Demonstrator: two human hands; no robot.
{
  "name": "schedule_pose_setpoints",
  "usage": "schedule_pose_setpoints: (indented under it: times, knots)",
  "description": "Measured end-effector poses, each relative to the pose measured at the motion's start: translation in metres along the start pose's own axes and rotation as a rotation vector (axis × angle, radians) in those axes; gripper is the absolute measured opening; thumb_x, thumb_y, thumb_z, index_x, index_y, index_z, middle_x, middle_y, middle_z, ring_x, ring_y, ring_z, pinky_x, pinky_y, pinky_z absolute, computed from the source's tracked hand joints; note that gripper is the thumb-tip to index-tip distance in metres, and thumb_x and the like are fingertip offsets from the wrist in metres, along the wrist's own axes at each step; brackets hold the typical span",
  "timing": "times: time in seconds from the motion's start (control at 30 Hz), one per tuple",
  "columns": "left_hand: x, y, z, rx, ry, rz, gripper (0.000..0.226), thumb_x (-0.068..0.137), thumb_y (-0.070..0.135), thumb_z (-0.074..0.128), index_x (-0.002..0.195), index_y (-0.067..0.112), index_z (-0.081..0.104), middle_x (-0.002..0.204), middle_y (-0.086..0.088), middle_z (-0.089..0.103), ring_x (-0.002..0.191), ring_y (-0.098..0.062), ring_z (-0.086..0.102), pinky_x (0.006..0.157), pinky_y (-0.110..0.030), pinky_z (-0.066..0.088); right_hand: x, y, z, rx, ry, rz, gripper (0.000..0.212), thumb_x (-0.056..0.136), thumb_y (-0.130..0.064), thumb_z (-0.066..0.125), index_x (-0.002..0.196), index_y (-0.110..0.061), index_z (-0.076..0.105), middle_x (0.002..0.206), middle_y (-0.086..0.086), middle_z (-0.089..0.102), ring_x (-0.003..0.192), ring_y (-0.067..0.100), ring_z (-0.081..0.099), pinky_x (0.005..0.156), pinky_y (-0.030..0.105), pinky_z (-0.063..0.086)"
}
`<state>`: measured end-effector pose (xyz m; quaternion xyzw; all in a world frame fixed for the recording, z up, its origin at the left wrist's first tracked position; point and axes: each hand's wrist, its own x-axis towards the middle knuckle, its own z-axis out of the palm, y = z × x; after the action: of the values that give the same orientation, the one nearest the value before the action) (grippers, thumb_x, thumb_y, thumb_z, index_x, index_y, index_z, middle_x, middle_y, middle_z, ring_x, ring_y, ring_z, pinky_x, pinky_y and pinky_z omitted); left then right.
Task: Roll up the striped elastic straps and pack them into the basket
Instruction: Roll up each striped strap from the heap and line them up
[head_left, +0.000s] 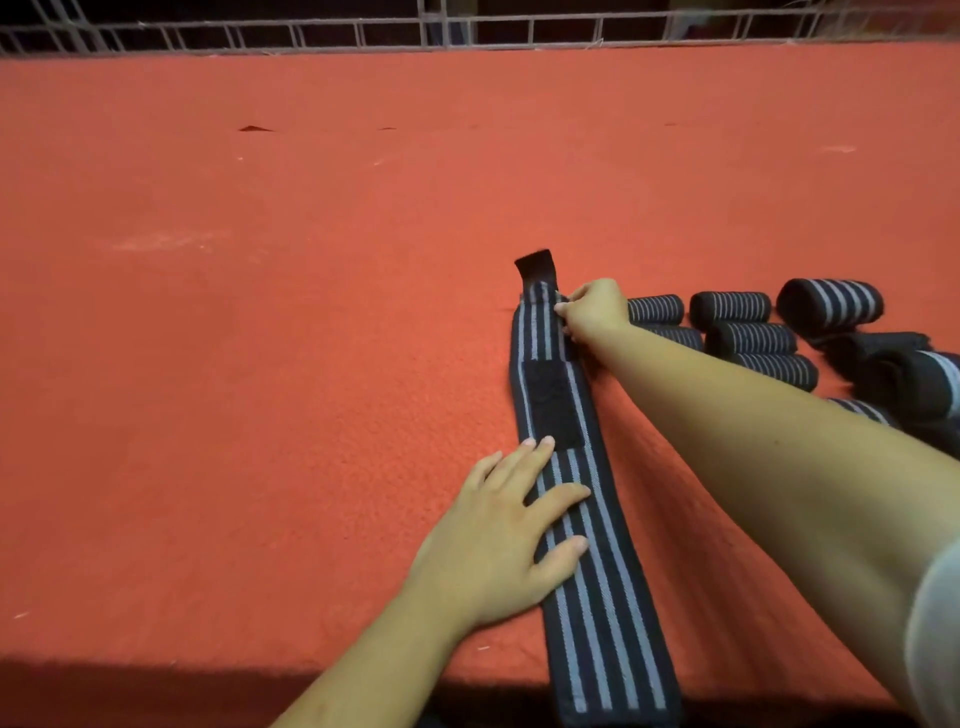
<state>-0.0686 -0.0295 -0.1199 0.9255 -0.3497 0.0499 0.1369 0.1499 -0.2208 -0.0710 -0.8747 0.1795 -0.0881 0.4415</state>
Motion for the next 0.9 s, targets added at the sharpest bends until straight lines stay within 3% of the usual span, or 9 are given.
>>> schedule_pose_setpoints:
  times: [0.1,0.23,0.3,0.37,0.53,0.63,0.77,0.9]
  knots:
    - [0.002,-0.001,0.001,-0.005,0.026,0.002,0.053,0.097,0.060,0.035,0.145,0.039,0.042,0.166,-0.006,0.018,0.154,-0.018,0.012,0.124,-0.045,0.012,-0.004,-0.007,0.005,-0.182,-0.044,0.002,0.021,0.089,-0.024,0.068,0.090,-0.004,0.063,0.092,0.015,0.067,0.087,0.031,0.065,0.065,0.032,0.043]
    - [0.002,-0.002,0.004,0.002,0.043,0.006,0.052,0.096,0.060,0.037,0.144,0.038,0.043,0.165,-0.006,0.021,0.153,-0.018,0.015,0.123,-0.046,0.015,-0.001,-0.008,0.008,-0.175,-0.071,0.048,0.031,0.086,-0.029,0.076,0.091,-0.007,0.054,0.094,0.010,0.062,0.090,0.025,0.060,0.072,0.033,0.045]
    - [0.001,-0.002,0.004,0.005,0.031,0.004,0.052,0.096,0.060,0.036,0.144,0.039,0.043,0.165,-0.006,0.021,0.153,-0.018,0.014,0.123,-0.046,0.014,0.001,-0.007,0.008,-0.034,-0.072,0.073,0.035,0.083,-0.030,0.080,0.087,-0.009,0.052,0.092,0.008,0.058,0.088,0.024,0.058,0.077,0.035,0.050]
    - [0.001,-0.002,0.004,0.003,0.018,-0.001,0.053,0.097,0.060,0.035,0.144,0.039,0.042,0.166,-0.006,0.019,0.154,-0.018,0.013,0.123,-0.045,0.013,0.000,-0.013,0.006,0.179,-0.084,0.042,0.027,0.082,-0.023,0.080,0.080,-0.011,0.056,0.090,0.010,0.068,0.087,0.027,0.067,0.079,0.037,0.057]
    - [0.001,-0.002,0.000,0.013,-0.042,-0.015,0.054,0.098,0.062,0.028,0.148,0.043,0.033,0.168,0.000,0.006,0.154,-0.012,0.001,0.125,-0.042,0.004,-0.018,-0.050,-0.022,0.609,-0.207,0.002,0.023,0.094,-0.012,0.067,0.076,-0.014,0.052,0.083,0.011,0.067,0.080,0.027,0.069,0.077,0.043,0.060]
    - [0.002,-0.002,-0.001,0.018,-0.062,-0.017,0.054,0.099,0.061,0.027,0.150,0.044,0.031,0.168,0.004,-0.002,0.153,-0.007,-0.007,0.125,-0.041,0.001,-0.036,-0.067,-0.045,0.679,-0.246,-0.014,0.019,0.095,-0.011,0.065,0.080,-0.012,0.053,0.086,0.014,0.070,0.080,0.028,0.072,0.075,0.046,0.062]
    - [0.002,-0.002,-0.001,0.028,-0.069,-0.022,0.054,0.099,0.061,0.024,0.151,0.045,0.030,0.168,0.007,-0.004,0.152,-0.005,-0.011,0.125,-0.040,0.002,-0.062,-0.075,-0.074,0.733,-0.254,-0.062,0.005,0.095,-0.008,0.064,0.094,-0.003,0.063,0.087,0.014,0.073,0.077,0.025,0.074,0.066,0.036,0.059]
    - [0.001,0.002,-0.004,0.028,-0.038,-0.022,0.055,0.098,0.060,0.026,0.150,0.044,0.033,0.167,0.010,0.007,0.153,-0.004,0.000,0.125,-0.035,0.002,-0.094,-0.072,-0.098,0.724,-0.219,-0.163,0.020,0.094,-0.012,0.067,0.111,-0.001,0.067,0.093,0.010,0.074,0.079,0.020,0.072,0.065,0.031,0.056]
